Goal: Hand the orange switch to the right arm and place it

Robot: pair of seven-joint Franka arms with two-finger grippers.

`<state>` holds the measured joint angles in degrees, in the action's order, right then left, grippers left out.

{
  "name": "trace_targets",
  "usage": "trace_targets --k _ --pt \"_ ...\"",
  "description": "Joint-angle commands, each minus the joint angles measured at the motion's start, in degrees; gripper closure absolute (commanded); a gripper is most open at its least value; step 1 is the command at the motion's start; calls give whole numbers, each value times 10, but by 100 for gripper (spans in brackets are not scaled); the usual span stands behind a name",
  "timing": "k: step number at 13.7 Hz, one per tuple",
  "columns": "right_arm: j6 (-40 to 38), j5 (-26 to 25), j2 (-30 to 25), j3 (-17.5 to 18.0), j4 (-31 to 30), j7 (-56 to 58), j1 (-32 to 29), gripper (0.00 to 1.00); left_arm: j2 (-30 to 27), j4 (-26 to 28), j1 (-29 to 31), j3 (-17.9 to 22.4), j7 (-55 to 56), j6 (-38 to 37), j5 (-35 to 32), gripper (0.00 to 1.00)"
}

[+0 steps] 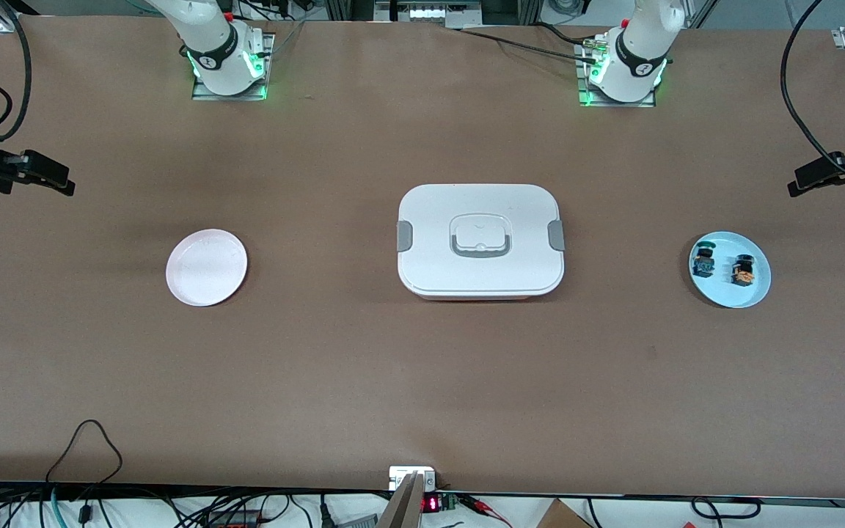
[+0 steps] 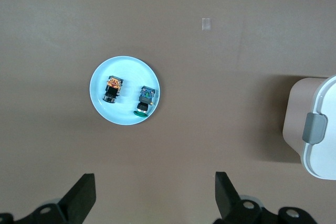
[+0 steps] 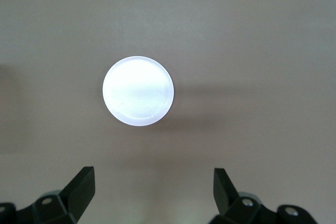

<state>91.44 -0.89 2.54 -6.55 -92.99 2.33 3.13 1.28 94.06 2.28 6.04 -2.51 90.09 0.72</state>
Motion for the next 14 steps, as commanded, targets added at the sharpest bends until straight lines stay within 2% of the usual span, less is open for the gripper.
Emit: trace_targets --k 1,5,8,14 --pt "-8 8 -7 2 3 -7 -2 0 1 -11 4 -2 -7 -12 1 0" --pt "-8 8 -7 2 3 -7 -1 0 1 -13 3 -1 -5 -12 0 0" --pt "-8 8 -7 2 3 -7 -1 0 15 -36 3 -2 -7 -27 0 0" --pt "-7 8 -7 2 3 -7 -2 0 19 -34 4 -3 -8 -54 2 0"
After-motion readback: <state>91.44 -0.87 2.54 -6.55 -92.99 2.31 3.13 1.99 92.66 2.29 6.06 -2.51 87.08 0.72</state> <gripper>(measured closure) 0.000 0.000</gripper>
